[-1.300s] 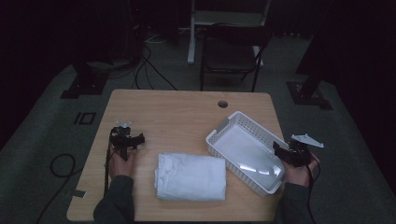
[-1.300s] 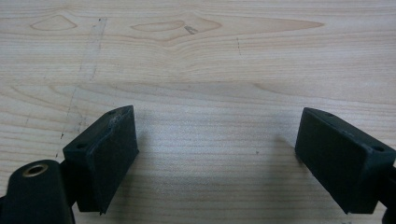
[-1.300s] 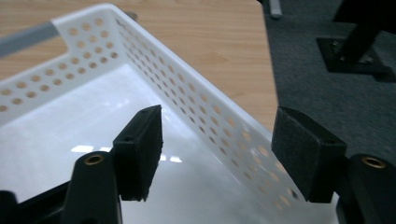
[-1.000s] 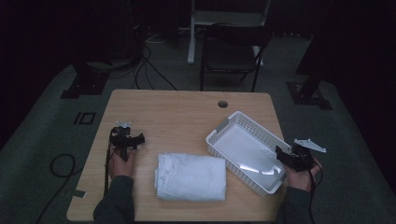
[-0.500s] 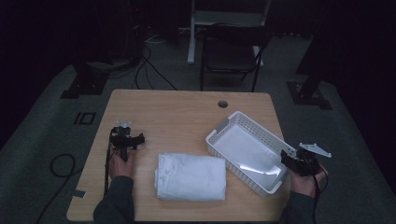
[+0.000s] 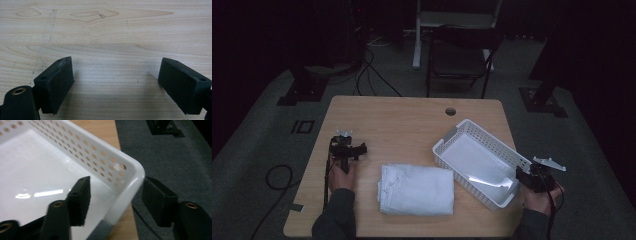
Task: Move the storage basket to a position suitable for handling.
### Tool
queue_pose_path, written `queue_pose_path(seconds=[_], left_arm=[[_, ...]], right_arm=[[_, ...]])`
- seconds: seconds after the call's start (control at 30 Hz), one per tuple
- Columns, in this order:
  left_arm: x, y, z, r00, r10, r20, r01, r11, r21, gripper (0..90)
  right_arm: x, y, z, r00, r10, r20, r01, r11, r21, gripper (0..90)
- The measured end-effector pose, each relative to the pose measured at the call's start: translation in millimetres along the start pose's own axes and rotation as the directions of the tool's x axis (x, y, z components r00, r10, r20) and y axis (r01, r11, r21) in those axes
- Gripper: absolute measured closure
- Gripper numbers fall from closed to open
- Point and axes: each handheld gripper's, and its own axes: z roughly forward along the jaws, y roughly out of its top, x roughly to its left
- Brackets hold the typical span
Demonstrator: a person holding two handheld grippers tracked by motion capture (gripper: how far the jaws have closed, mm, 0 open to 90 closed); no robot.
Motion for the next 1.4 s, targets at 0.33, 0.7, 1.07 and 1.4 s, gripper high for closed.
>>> queue_pose_path(seconds=[0.33, 0.7, 1.07, 1.4], left_arm=[[0.0, 0.0, 0.0, 1.0, 0.0, 0.0, 0.0, 1.0, 0.0, 12.6], [0.0, 0.0, 0.0, 1.0, 0.0, 0.0, 0.0, 1.0, 0.0, 12.6], [0.0, 0.0, 0.0, 1.0, 0.0, 0.0, 0.0, 1.0, 0.0, 12.6], [0.0, 0.1, -0.1, 1.0, 0.0, 0.0, 0.0, 1.0, 0.001, 12.6]], right_arm=[[-2.0, -0.2, 10.3, 0.9983, 0.057, 0.011, -0.058, 0.998, 0.03, 59.1], [-2.3, 6.7, 21.2, 0.9964, 0.084, 0.013, -0.084, 0.996, 0.01, 64.1], [1.2, 15.2, 30.2, 0.9932, 0.117, -0.005, -0.117, 0.993, 0.004, 66.5], [12.7, 24.6, 38.7, 0.993, 0.117, -0.016, -0.117, 0.993, 0.004, 67.2]])
